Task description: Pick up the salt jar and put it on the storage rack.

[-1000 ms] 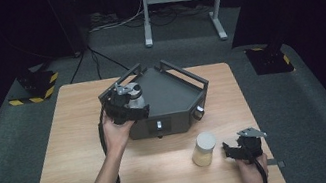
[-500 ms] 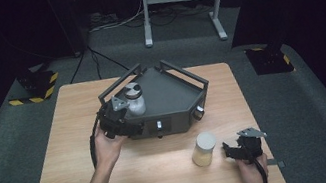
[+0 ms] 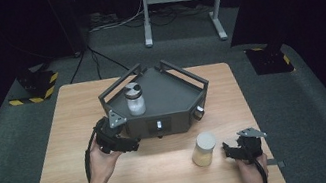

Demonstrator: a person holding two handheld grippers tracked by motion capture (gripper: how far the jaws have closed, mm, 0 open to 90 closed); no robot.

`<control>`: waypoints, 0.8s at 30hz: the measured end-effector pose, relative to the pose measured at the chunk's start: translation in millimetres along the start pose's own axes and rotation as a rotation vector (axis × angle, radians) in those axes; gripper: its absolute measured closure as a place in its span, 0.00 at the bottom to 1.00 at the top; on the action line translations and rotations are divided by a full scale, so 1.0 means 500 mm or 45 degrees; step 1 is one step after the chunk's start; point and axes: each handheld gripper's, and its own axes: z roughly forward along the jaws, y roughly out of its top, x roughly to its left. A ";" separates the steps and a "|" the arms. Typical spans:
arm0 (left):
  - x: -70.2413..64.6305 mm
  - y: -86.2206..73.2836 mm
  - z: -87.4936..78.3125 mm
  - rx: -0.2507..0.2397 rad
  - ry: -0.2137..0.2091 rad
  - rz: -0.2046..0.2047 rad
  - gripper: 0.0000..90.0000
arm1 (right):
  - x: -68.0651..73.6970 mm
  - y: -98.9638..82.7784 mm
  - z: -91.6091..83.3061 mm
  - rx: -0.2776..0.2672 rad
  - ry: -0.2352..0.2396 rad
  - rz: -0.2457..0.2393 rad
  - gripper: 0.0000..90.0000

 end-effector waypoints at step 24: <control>-0.041 -0.159 0.065 0.049 0.008 -0.020 0.05 | 0.002 0.000 0.000 0.000 -0.006 0.005 0.14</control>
